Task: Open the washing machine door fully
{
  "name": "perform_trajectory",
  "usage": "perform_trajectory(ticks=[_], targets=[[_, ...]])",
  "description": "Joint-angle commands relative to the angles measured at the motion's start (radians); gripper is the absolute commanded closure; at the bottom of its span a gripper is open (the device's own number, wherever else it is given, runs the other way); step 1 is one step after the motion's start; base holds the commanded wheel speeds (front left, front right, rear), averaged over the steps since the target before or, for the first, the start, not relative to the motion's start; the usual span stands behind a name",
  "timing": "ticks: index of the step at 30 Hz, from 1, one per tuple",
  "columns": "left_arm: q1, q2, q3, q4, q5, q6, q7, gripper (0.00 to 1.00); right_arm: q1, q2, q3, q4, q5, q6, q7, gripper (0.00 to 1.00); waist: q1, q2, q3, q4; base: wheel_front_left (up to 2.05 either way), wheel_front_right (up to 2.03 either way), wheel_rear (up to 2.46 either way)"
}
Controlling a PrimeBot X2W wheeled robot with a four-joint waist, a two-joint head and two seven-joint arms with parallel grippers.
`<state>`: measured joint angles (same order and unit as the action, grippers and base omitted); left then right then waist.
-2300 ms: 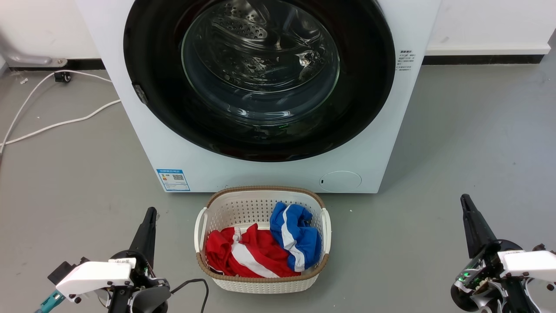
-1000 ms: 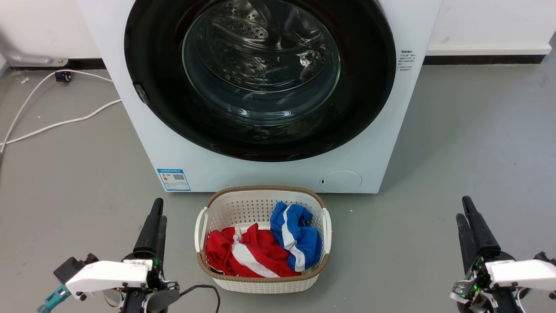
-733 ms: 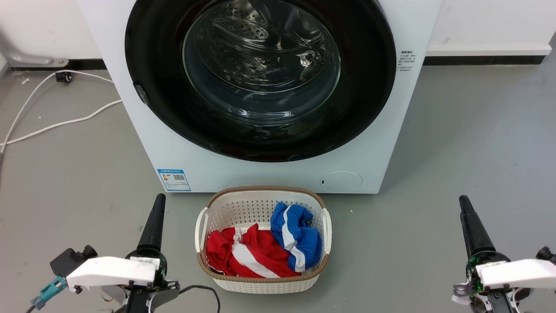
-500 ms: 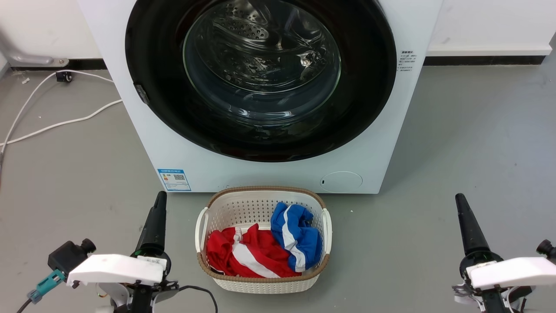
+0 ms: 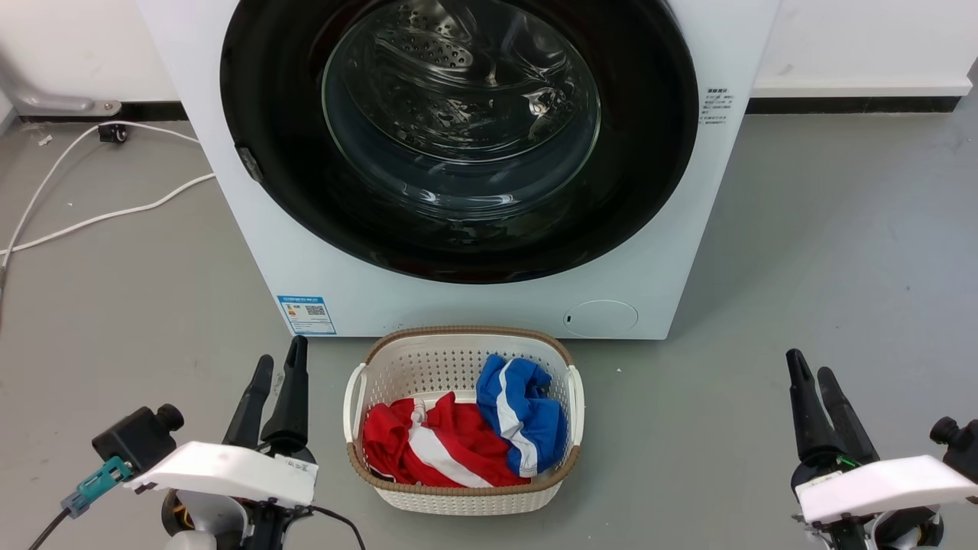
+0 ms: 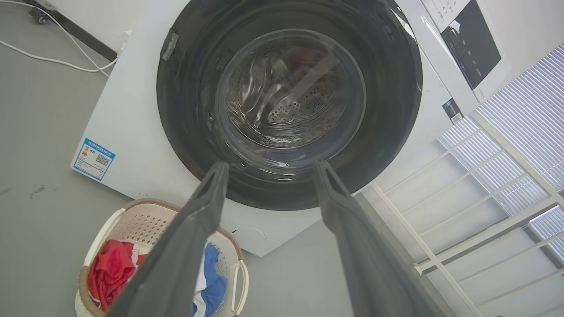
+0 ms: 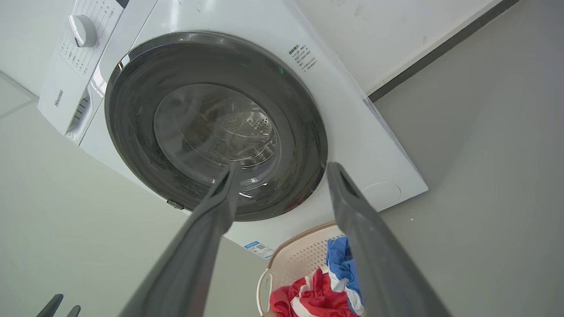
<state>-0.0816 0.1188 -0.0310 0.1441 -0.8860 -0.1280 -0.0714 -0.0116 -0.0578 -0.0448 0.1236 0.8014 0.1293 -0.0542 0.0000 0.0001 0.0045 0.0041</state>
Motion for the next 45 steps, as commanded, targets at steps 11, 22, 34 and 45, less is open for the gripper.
perform_trajectory(ticks=[11, 22, 34, 45], targets=[[-0.027, 0.028, -0.028, -0.017, 0.188, -0.002, -0.043, 0.0, 0.013, 0.004, 0.003, -0.052, -0.185, 0.002, -0.017, 0.0, 0.0, -0.0001, 0.003, 0.0, 0.0, 0.0, 0.0], [-0.031, 0.047, -0.056, -0.008, 0.305, -0.003, -0.071, 0.0, 0.028, 0.006, 0.006, -0.08, -0.328, 0.002, -0.01, 0.0, 0.0, -0.0001, 0.005, 0.0, 0.0, 0.0, 0.0], [-0.034, 0.058, -0.079, 0.011, 0.419, -0.003, -0.102, 0.0, 0.048, 0.006, -0.001, -0.12, -0.472, 0.002, -0.001, 0.0, 0.0, -0.0001, 0.007, -0.002, 0.0, 0.0, 0.0], [-0.035, 0.07, -0.084, 0.019, 0.514, -0.003, -0.128, 0.0, 0.064, 0.007, 0.002, -0.141, -0.577, 0.002, -0.002, 0.0, 0.0, -0.0001, 0.009, 0.0, 0.0, 0.0, 0.0]])
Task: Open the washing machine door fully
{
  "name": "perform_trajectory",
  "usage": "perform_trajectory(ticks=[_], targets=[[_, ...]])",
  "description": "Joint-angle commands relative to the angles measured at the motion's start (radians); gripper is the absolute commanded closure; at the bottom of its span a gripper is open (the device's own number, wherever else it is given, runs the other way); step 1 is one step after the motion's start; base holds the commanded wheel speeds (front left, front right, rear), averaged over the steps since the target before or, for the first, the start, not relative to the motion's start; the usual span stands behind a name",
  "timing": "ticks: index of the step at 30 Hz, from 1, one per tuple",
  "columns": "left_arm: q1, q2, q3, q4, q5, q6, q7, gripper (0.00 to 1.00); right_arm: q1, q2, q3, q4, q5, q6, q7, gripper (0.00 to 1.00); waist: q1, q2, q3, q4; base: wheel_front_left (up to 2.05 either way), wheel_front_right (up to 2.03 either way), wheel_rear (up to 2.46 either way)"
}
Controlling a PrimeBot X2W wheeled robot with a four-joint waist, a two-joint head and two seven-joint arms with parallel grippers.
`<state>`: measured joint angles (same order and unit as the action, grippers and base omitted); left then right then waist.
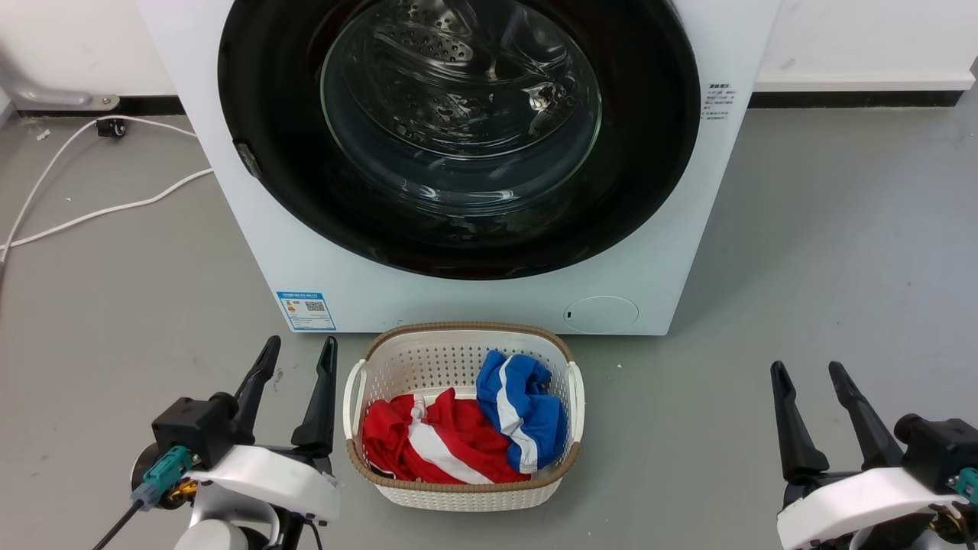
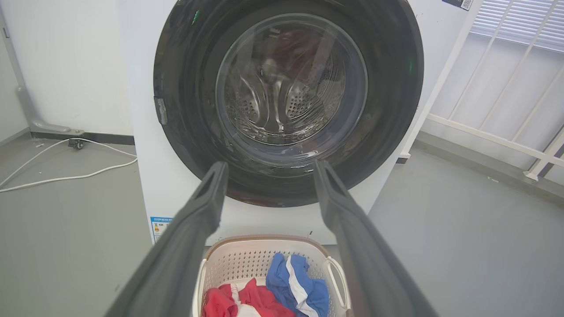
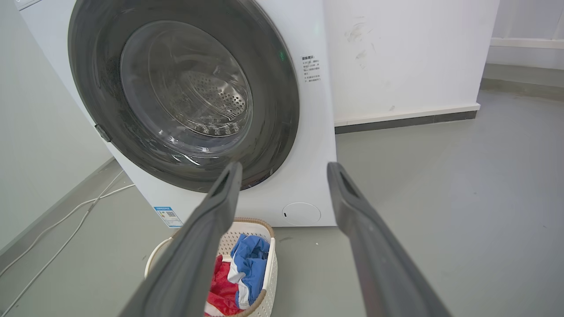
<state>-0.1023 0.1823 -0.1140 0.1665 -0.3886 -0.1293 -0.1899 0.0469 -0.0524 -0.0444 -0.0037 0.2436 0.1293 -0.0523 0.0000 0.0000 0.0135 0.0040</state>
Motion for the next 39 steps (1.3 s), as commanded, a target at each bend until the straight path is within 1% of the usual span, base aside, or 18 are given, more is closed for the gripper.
perform_trajectory(ticks=[1, 15, 26, 36, 39], targets=[[-0.015, 0.007, -0.001, -0.004, 0.025, -0.002, -0.011, 0.0, 0.006, 0.002, 0.001, -0.015, -0.028, 0.002, -0.004, 0.0, 0.0, 0.0, 0.0, 0.0, 0.0, 0.0, 0.0], [-0.018, 0.01, -0.009, 0.017, 0.097, -0.001, -0.04, 0.0, 0.017, 0.003, 0.0, -0.033, -0.135, 0.001, -0.018, 0.0, 0.0, 0.0, 0.002, 0.0, 0.0, 0.0, 0.0], [-0.023, 0.015, -0.017, 0.035, 0.145, -0.001, -0.061, 0.0, 0.027, 0.003, 0.003, -0.041, -0.195, 0.001, -0.028, 0.0, 0.0, 0.0, 0.003, 0.0, 0.0, 0.0, 0.0], [-0.027, 0.008, -0.006, 0.05, 0.18, -0.001, -0.078, 0.0, 0.031, 0.004, 0.003, -0.044, -0.234, 0.001, -0.04, 0.0, 0.0, 0.0, 0.008, -0.001, 0.0, 0.0, 0.0], [-0.025, 0.006, -0.001, 0.053, 0.174, -0.001, -0.076, 0.0, 0.028, 0.004, 0.004, -0.039, -0.226, 0.001, -0.04, 0.0, 0.0, 0.0, 0.009, -0.002, 0.0, 0.0, 0.0]])
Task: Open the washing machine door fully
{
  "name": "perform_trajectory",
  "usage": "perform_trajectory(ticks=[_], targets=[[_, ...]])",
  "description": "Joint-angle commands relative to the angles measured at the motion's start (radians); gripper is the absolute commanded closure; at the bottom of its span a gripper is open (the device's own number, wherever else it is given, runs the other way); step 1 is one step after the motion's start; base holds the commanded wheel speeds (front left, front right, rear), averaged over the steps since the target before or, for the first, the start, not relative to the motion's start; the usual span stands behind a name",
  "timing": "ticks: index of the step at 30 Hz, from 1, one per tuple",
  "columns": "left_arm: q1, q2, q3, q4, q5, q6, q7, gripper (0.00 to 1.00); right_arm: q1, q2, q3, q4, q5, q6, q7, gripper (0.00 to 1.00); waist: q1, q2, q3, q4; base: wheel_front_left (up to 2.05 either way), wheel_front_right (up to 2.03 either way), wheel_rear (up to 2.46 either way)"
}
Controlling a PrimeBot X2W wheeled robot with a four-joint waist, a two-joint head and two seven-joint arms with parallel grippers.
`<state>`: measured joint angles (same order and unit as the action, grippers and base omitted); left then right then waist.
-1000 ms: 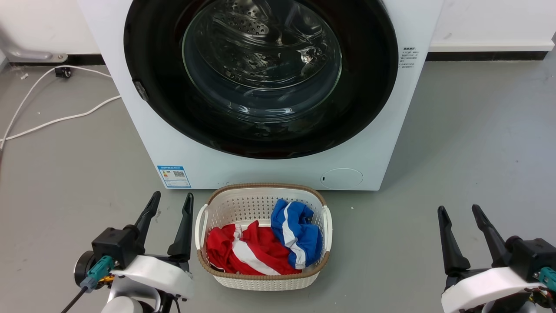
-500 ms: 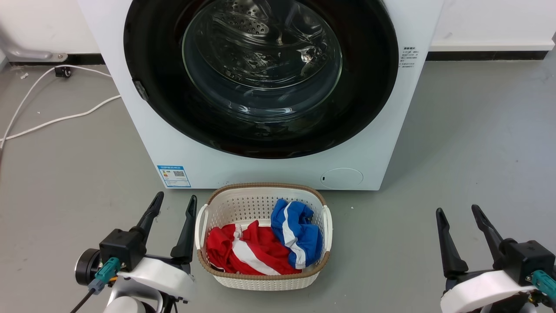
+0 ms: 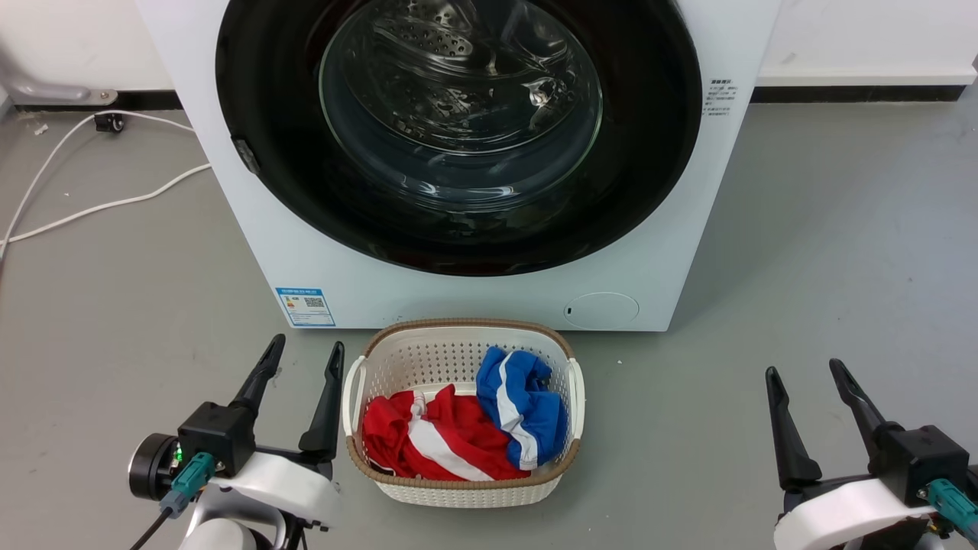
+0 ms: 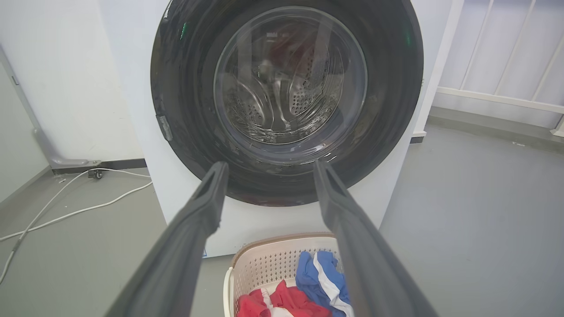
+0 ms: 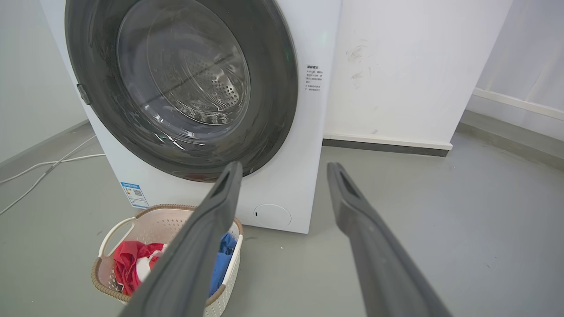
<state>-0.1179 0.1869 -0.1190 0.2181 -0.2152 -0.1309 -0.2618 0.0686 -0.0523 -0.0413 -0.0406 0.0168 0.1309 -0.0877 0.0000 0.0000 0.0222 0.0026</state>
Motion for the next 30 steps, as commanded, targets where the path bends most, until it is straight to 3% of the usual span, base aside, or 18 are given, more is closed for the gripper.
perform_trajectory(ticks=[1, 12, 13, 14, 15, 16, 26, 30], targets=[[-0.01, 0.0, 0.006, 0.002, 0.0, 0.0, -0.004, 0.0, 0.006, 0.003, 0.0, -0.001, 0.005, 0.0, -0.005, 0.0, 0.0, 0.0, 0.001, -0.001, 0.0, 0.0, 0.0], [-0.011, -0.005, 0.025, 0.006, -0.017, 0.0, -0.004, 0.0, -0.007, 0.003, -0.004, 0.011, 0.031, 0.0, -0.012, 0.0, 0.0, 0.0, 0.011, -0.004, 0.0, 0.0, 0.0], [-0.011, -0.005, 0.026, 0.006, -0.017, 0.0, -0.004, 0.0, -0.008, 0.003, -0.005, 0.012, 0.031, 0.0, -0.012, 0.26, 0.0, 0.0, 0.012, -0.004, 0.0, 0.0, 0.0], [-0.011, -0.005, 0.027, 0.006, -0.017, 0.0, -0.004, 0.0, -0.009, 0.003, -0.005, 0.014, 0.038, 0.0, -0.011, 0.73, 0.0, 0.0, 0.012, -0.004, 0.0, 0.0, 0.0], [-0.012, -0.006, 0.028, 0.005, -0.017, 0.0, -0.004, 0.0, -0.01, 0.003, -0.006, 0.015, 0.038, 0.0, -0.011, 0.95, 0.0, 0.0, 0.013, -0.004, 0.0, 0.0, 0.0], [-0.013, -0.006, 0.029, 0.005, -0.017, 0.0, -0.004, 0.0, -0.012, 0.003, -0.006, 0.016, 0.036, 0.0, -0.011, 1.0, 0.0, 0.0, 0.014, -0.004, 0.0, 0.0, 0.0], [-0.015, -0.011, 0.032, 0.005, -0.021, 0.0, -0.004, 0.0, -0.023, 0.003, -0.021, 0.04, 0.116, 0.0, 0.0, 1.0, 0.0, 0.0, 0.017, -0.001, 0.0, 0.0, 0.0], [-0.019, -0.013, 0.034, 0.002, -0.023, 0.0, -0.004, 0.0, -0.031, 0.003, -0.04, 0.07, 0.378, 0.0, 0.016, 1.0, 0.0, 0.0, 0.022, 0.001, 0.0, 0.0, 0.0]])
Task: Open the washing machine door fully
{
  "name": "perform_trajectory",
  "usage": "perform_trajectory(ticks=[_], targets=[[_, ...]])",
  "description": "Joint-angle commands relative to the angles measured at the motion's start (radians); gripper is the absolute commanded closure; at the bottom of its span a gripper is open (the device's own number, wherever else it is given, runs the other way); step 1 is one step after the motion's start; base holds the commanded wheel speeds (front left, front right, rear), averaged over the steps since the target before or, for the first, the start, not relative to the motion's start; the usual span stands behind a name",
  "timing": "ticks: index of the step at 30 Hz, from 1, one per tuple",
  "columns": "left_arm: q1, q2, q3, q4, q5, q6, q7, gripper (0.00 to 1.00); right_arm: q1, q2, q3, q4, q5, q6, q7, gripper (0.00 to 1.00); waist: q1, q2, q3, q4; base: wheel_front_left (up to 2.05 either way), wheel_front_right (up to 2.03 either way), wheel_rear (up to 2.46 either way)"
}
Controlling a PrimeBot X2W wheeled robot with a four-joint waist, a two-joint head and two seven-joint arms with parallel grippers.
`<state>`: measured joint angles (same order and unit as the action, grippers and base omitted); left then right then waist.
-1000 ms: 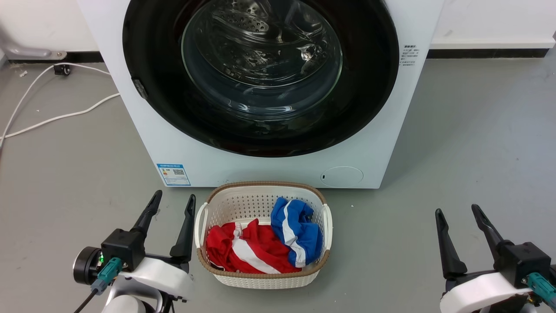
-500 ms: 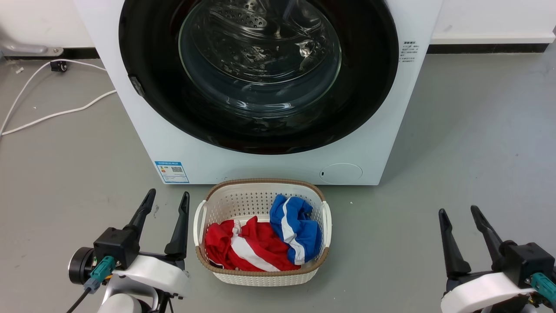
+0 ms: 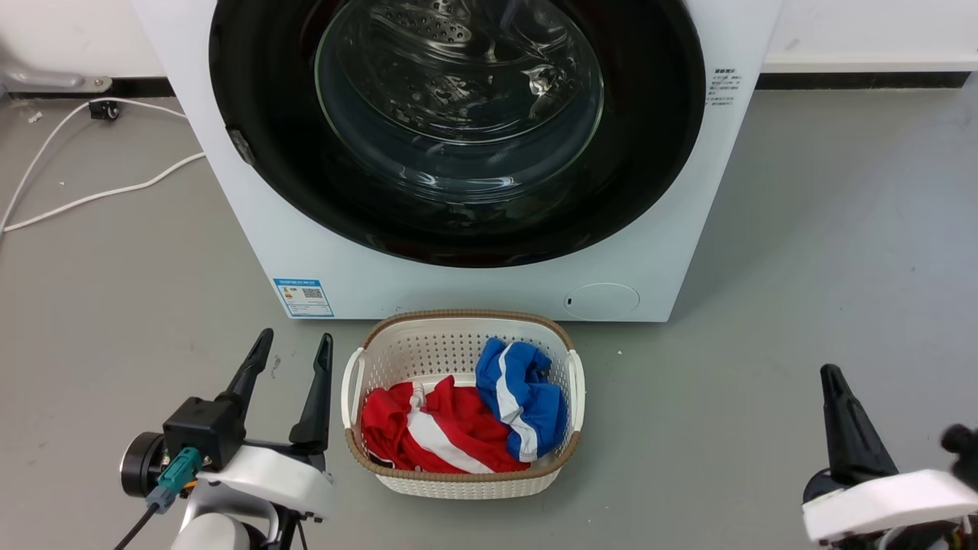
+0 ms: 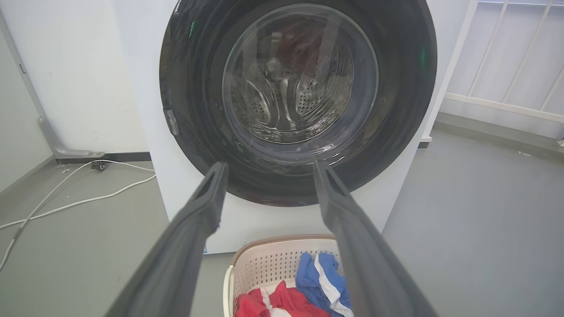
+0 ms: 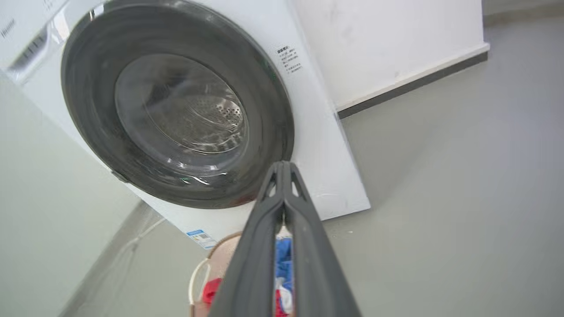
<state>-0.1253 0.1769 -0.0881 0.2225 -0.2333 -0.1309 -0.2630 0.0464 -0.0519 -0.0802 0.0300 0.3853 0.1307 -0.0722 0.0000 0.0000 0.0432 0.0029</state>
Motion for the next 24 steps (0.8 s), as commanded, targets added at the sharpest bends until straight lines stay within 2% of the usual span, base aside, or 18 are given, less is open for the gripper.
perform_trajectory(ticks=[1, 8, 12, 17, 21, 24], targets=[[-0.012, -0.003, 0.004, -0.004, -0.006, 0.0, -0.003, 0.0, -0.012, 0.003, 0.0, 0.01, 0.116, 0.0, 0.005, 1.0, 0.0, 0.0, 0.002, 0.001, 0.0, 0.0, 0.0], [-0.019, -0.008, 0.013, -0.017, -0.01, 0.0, -0.003, 0.0, -0.062, 0.002, -0.02, 0.008, 0.921, 0.0, 0.051, 1.0, 0.0, 0.0, 0.019, 0.004, 0.0, 0.0, 0.0], [-0.032, -0.016, 0.027, -0.034, -0.022, 0.0, -0.002, 0.0, -0.13, 0.002, -0.082, -0.011, 1.207, 0.0, 0.074, 1.0, 0.0, 0.0, 0.046, 0.002, 0.0, 0.0, 0.0], [-0.055, -0.023, 0.042, -0.059, -0.033, 0.0, -0.002, 0.0, -0.262, -0.044, -0.139, 0.031, 1.366, 0.0, 0.124, 1.0, 0.0, 0.0, 0.094, -0.001, 0.0, 0.0, 0.0], [-0.082, -0.025, 0.047, -0.083, -0.033, 0.0, -0.002, 0.0, -0.402, -0.126, -0.136, 0.108, 1.416, 0.0, 0.145, 1.0, 0.0, 0.0, 0.146, 0.0, 0.0, 0.0, 0.0], [-0.107, -0.026, 0.046, -0.1, -0.035, 0.0, -0.002, 0.0, -0.504, -0.2, -0.095, 0.169, 1.417, 0.0, 0.164, 1.0, 0.0, 0.0, 0.185, 0.007, 0.0, 0.0, 0.0]])
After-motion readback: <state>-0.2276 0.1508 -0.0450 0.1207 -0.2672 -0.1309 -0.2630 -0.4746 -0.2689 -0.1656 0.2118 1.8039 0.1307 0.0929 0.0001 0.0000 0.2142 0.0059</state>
